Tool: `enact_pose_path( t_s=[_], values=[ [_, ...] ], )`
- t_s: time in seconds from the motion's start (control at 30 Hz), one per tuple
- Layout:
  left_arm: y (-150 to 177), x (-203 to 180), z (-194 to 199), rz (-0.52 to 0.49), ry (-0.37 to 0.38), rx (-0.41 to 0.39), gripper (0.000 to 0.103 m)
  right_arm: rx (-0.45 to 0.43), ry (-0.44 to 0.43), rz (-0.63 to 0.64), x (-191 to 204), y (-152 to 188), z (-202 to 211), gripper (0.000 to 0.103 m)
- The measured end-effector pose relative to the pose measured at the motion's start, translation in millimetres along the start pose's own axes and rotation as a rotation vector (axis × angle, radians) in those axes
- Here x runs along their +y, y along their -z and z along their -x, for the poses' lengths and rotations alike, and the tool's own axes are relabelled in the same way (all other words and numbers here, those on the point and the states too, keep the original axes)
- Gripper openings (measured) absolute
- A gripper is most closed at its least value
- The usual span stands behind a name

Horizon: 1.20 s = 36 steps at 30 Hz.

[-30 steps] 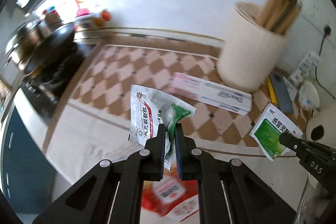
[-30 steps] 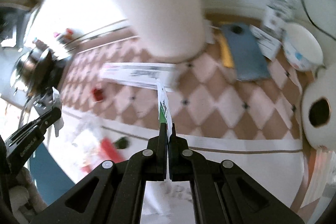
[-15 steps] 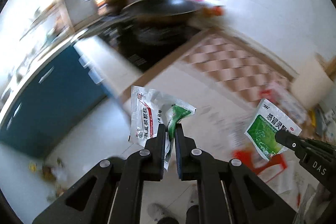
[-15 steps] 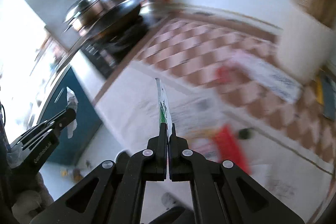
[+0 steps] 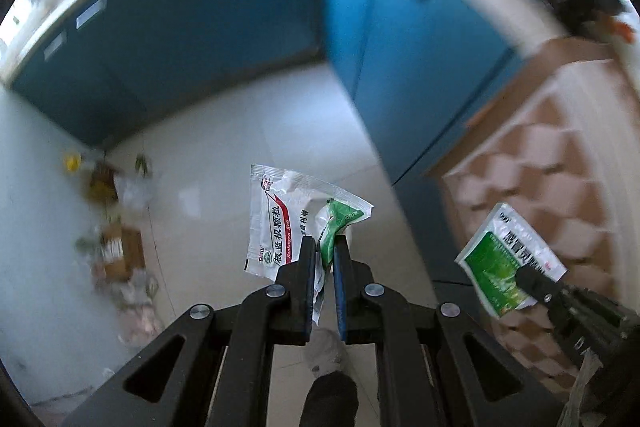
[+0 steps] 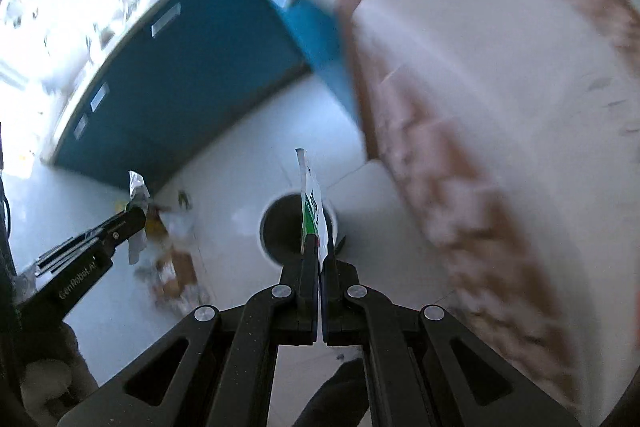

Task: Collect trash
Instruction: 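Carry both sachets to the floor trash bin, then open both tools over the trash bin to drop the sachets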

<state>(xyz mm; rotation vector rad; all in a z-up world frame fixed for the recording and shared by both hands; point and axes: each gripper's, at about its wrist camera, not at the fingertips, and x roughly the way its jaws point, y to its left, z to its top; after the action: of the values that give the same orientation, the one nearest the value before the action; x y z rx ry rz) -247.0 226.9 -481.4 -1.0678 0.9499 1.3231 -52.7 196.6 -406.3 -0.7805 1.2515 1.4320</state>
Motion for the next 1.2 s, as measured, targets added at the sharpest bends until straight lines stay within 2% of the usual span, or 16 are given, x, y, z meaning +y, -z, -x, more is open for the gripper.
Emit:
enact_pose_path(
  t_s=[0.13, 0.23, 0.4, 0.53, 0.73, 0.77, 0.8, 0.97, 1.0, 1.03, 1.07, 1.1, 1.17, 1.2],
  values=[
    [11, 39, -94, 0.044, -0.004, 0.068, 0.006, 0.106, -0.001, 0.026, 23, 16, -118, 0.000],
    [18, 57, -153, 0.070, 0.008, 0.110, 0.006, 0.170, -0.014, 0.024, 27, 28, -201, 0.000],
    [27, 86, -248, 0.128, 0.069, 0.179, 0.006, 0.250, -0.059, -0.008, 19, 41, -315, 0.000],
    [33, 100, -297, 0.169, 0.108, 0.227, 0.006, 0.283, -0.079, -0.013, 10, 43, -390, 0.000],
    [36, 107, -339, 0.193, 0.145, 0.279, 0.007, 0.333, -0.063, -0.010, 2, 37, -461, 0.000],
    [35, 104, -340, 0.195, 0.149, 0.285, 0.007, 0.339, -0.063, -0.007, -2, 35, -464, 0.000],
    [35, 105, -343, 0.196, 0.152, 0.291, 0.012, 0.345, -0.063, -0.002, -1, 34, -470, 0.000],
    [33, 116, -335, 0.235, 0.154, 0.293, 0.016, 0.386, -0.065, 0.001, -1, 34, -492, 0.003],
    [33, 121, -330, 0.244, 0.142, 0.287, 0.023, 0.397, -0.053, 0.011, 1, 35, -494, 0.008],
    [33, 126, -326, 0.256, 0.136, 0.278, 0.031, 0.403, -0.041, 0.020, 3, 35, -497, 0.022],
    [33, 129, -324, 0.262, 0.127, 0.273, 0.053, 0.406, -0.030, 0.026, 4, 34, -498, 0.032],
    [33, 134, -319, 0.270, 0.116, 0.262, 0.071, 0.405, -0.024, 0.028, 4, 34, -497, 0.045],
    [34, 145, -306, 0.283, 0.095, 0.231, 0.077, 0.398, -0.010, 0.037, 6, 35, -492, 0.050],
    [34, 150, -300, 0.285, 0.077, 0.219, 0.084, 0.397, -0.004, 0.049, 8, 35, -489, 0.054]
  ],
)
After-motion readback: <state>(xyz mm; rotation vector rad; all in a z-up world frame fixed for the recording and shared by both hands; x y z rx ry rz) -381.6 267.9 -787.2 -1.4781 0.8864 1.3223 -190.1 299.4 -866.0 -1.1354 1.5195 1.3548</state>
